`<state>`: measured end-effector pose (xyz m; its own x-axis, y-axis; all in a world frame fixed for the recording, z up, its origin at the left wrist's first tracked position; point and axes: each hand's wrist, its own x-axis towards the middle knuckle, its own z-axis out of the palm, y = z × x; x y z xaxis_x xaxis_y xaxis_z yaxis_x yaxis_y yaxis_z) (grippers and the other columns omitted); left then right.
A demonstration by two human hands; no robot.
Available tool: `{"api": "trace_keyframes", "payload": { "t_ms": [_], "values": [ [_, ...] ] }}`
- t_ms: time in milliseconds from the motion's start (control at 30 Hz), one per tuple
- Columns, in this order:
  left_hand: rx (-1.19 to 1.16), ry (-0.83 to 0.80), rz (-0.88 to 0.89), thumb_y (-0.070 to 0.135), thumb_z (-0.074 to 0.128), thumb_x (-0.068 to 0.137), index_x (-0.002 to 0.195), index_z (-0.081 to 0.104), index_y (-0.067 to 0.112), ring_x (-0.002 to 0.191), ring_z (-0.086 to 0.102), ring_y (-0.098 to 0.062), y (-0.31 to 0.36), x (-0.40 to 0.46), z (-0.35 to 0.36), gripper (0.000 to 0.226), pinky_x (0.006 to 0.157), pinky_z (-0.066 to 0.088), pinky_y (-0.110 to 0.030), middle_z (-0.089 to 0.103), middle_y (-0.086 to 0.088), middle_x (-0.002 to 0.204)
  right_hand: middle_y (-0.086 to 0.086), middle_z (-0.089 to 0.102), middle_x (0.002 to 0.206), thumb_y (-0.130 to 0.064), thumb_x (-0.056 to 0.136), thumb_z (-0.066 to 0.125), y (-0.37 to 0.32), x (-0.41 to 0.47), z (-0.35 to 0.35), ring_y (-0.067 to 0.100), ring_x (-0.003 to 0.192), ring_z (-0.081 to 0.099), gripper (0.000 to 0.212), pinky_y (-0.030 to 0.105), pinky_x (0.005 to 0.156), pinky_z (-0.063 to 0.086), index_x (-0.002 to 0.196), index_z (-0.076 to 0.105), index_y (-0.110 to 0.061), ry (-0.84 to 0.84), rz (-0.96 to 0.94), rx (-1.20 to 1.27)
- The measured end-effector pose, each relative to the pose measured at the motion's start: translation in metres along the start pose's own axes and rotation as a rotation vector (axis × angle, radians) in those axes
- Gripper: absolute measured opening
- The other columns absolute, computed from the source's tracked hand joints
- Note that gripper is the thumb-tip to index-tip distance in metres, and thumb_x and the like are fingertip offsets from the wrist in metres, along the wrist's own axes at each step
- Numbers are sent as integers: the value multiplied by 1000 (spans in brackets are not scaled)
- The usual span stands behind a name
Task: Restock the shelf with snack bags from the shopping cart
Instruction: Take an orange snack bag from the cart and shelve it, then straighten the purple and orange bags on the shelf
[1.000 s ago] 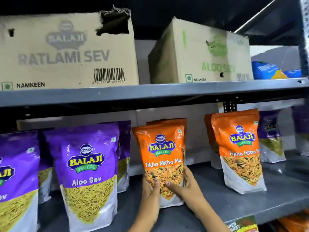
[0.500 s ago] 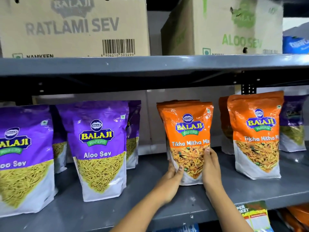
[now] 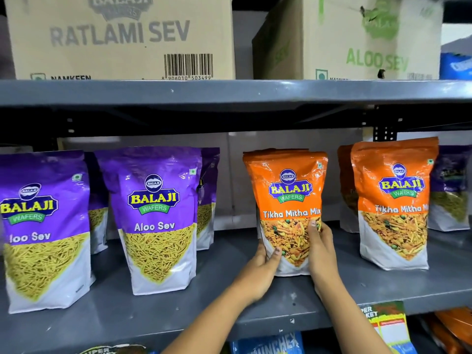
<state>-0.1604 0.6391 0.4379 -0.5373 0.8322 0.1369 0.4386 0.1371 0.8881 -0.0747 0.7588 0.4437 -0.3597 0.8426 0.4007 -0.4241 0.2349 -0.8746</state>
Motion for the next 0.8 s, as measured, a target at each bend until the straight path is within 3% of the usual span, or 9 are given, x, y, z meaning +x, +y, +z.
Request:
{"api": "trace_keyframes", "payload": {
  "t_ms": [133, 267, 367, 433, 500, 567, 633, 700, 800],
  "values": [
    [-4, 180, 65, 62, 43, 86, 149, 13, 37, 144, 27, -11, 12, -24, -9, 74, 117, 26, -34, 28, 16, 153, 13, 55, 137, -52, 98, 43, -5, -3, 0, 28, 123, 55, 55, 38, 95, 44, 137, 42, -14, 180, -105, -73],
    [-129, 694, 403, 37, 50, 93, 148, 17, 36, 143, 13, 8, 14, -79, -45, 64, 119, 17, -24, 15, 24, 156, 14, 58, 120, -47, 94, 42, -14, -23, 2, 35, 115, 53, 46, 49, 98, 45, 121, 53, -12, 330, -465, -175],
    [-222, 1002, 565, 35, 46, 91, 150, 12, 31, 144, 10, 8, -12, -104, -91, 68, 118, 16, -20, 11, 24, 158, -3, 65, 95, -36, 94, 47, -18, -59, 41, 28, 98, 60, 22, 28, 85, 49, 97, 60, -19, 100, -424, -53],
    [-329, 1097, 466, 41, 46, 90, 150, 10, 31, 142, 13, 10, -28, -108, -120, 72, 117, 17, -28, 9, 20, 159, -2, 69, 97, -40, 89, 53, -16, -81, 83, 18, 98, 64, 25, 31, 91, 49, 97, 64, -19, -152, -291, -38],
    [-474, 1087, 259, 41, 45, 94, 149, 17, 27, 137, 26, 4, -43, -107, -141, 63, 113, 21, -28, 21, 13, 156, -4, 68, 112, -46, 86, 57, -13, -99, 118, -9, 97, 63, 30, 28, 95, 50, 106, 61, -24, -395, -114, -13],
    [-570, 982, 120, 53, 40, 91, 141, 39, 25, 131, 43, -9, -55, -102, -151, 57, 113, 30, -34, 42, 6, 148, -18, 59, 125, -40, 98, 52, -10, -114, 143, -31, 94, 54, 25, 4, 88, 44, 121, 51, -31, -657, 6, 34],
    [-571, 900, 66, 58, 38, 89, 132, 52, 25, 126, 52, -15, -62, -99, -154, 56, 113, 35, -44, 56, 1, 139, -36, 49, 135, -60, 92, 47, -7, -120, 155, -34, 112, 42, 57, -7, 89, 34, 142, 34, -35, -806, 14, -11],
    [-555, 885, 34, 60, 39, 87, 130, 54, 26, 124, 54, -14, -62, -99, -154, 58, 113, 35, -45, 59, 3, 136, -41, 47, 138, -82, 74, 46, 1, -117, 154, -28, 123, 39, 85, -1, 100, 34, 147, 32, -40, -837, 40, -49],
    [-575, 795, 0, 67, 42, 83, 124, 60, 27, 119, 58, -13, -61, -100, -153, 60, 111, 37, -43, 65, 5, 127, -21, 54, 144, -86, 72, 44, 7, -109, 146, -7, 132, 47, 86, 34, 120, 31, 143, 43, -39, -749, 146, 8]
  ]
}}
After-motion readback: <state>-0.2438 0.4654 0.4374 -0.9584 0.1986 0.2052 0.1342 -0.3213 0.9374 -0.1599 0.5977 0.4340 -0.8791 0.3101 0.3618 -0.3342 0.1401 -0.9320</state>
